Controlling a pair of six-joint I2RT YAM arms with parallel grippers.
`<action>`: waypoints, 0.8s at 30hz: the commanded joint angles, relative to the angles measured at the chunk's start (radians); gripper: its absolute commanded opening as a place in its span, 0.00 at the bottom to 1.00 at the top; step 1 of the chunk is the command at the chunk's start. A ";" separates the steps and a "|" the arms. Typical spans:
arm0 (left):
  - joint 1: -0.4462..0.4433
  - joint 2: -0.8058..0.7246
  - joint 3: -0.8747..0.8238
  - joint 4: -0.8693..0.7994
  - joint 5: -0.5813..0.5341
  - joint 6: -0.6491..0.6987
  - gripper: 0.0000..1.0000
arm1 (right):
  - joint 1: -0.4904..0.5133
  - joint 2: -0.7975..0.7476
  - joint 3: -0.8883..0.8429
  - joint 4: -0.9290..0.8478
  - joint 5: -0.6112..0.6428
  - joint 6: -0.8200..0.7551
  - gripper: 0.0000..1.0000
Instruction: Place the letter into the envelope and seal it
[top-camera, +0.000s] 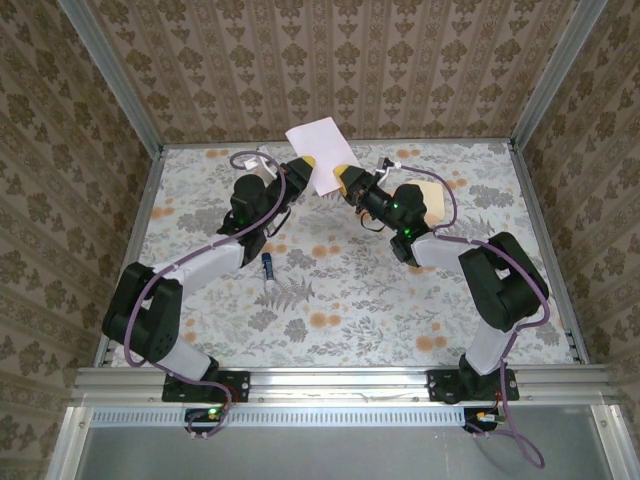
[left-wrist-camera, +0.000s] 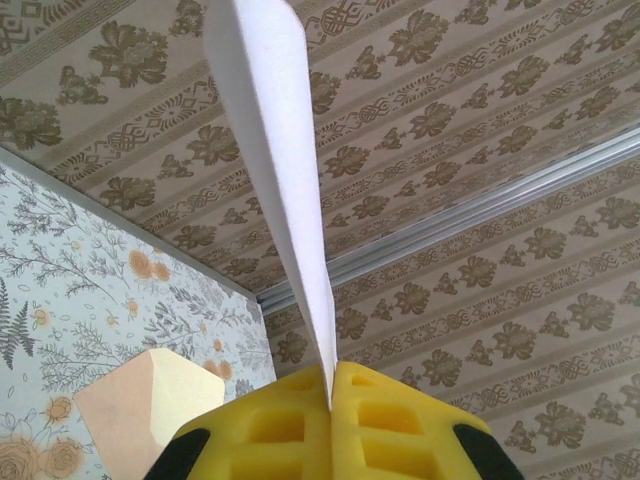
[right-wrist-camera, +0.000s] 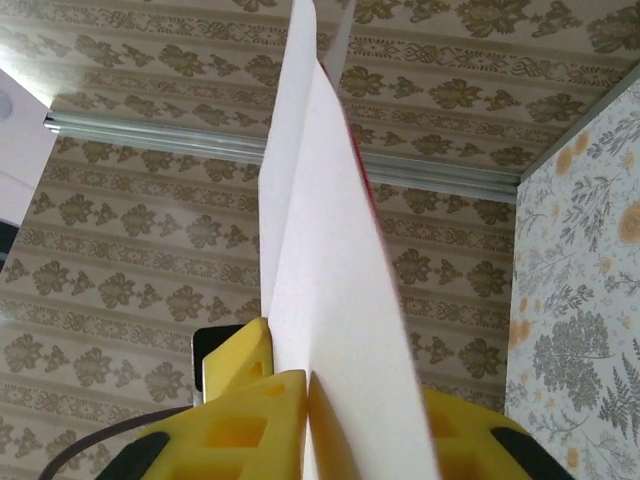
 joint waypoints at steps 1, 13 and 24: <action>0.005 0.000 -0.005 0.040 -0.009 -0.008 0.00 | 0.006 0.003 0.025 0.058 0.017 -0.013 0.12; 0.055 -0.016 -0.008 0.025 0.059 -0.001 0.49 | -0.003 -0.071 -0.006 -0.007 -0.007 -0.082 0.00; 0.235 -0.296 0.144 -0.777 0.207 0.506 0.95 | -0.088 -0.292 0.191 -0.916 -0.237 -0.549 0.00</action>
